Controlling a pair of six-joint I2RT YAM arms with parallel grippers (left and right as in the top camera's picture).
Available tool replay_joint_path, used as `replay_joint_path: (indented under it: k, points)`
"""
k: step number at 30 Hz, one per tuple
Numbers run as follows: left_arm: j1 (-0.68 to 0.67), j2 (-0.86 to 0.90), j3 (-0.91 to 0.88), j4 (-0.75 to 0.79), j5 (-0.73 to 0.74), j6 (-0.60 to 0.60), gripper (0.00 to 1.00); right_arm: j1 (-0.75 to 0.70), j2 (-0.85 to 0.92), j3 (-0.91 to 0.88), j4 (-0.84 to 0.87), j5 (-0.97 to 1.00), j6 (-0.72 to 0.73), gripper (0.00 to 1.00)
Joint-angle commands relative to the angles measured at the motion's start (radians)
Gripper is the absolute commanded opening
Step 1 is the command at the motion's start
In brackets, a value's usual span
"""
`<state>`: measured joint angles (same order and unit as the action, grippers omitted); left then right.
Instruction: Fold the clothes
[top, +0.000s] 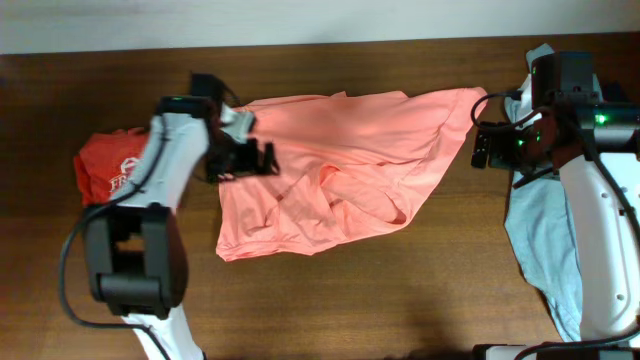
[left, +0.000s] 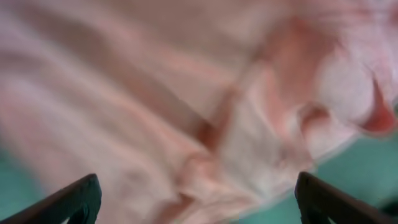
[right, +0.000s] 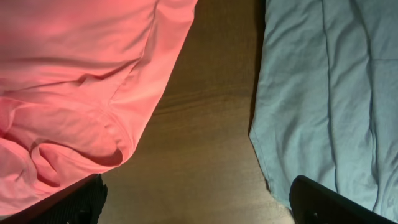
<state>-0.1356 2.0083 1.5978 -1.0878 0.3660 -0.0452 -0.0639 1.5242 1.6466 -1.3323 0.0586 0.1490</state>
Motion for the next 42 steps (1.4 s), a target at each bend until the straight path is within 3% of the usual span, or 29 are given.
replay_joint_path:
  k: [1,4,12,14,25,27,29,33,34,36,42]
  points:
    - [-0.151,-0.023,-0.007,-0.058,0.031,-0.042,0.99,-0.003,0.003,0.002,0.0,-0.002,-0.002,0.99]
    - [-0.257,-0.023,-0.034,-0.039,0.007,-0.056,0.97,-0.003,0.003,-0.008,0.001,-0.002,-0.002,0.99]
    - [-0.533,-0.023,-0.125,0.082,-0.423,-0.069,0.97,-0.003,0.003,-0.013,0.0,-0.002,-0.002,0.99]
    - [-0.57,-0.023,-0.14,0.113,-0.462,-0.069,0.97,-0.003,0.003,-0.013,-0.004,-0.002,-0.002,0.98]
    - [-0.626,-0.023,-0.199,0.137,-0.471,-0.07,0.93,-0.003,0.003,-0.013,-0.012,-0.002,-0.002,0.99]
    - [-0.626,-0.023,-0.207,0.138,-0.472,-0.07,0.89,-0.003,0.003,-0.013,-0.014,-0.002,-0.002,0.99]
    - [-0.626,-0.023,-0.208,0.139,-0.471,-0.07,0.79,-0.003,0.003,-0.013,-0.014,-0.002,-0.002,0.99]
    - [-0.626,-0.017,-0.209,0.158,-0.468,-0.07,0.75,-0.003,0.003,-0.013,-0.016,-0.002,-0.002,0.99]
    - [-0.626,-0.013,-0.209,0.161,-0.468,-0.07,0.66,-0.003,0.003,-0.013,-0.018,-0.002,-0.002,0.99]
    - [-0.626,-0.011,-0.209,0.16,-0.456,-0.07,0.59,-0.003,0.003,-0.013,-0.019,-0.002,-0.002,0.99]
    - [-0.634,-0.011,-0.21,0.156,-0.412,-0.07,0.64,-0.003,0.003,-0.013,-0.019,-0.002,-0.002,0.99]
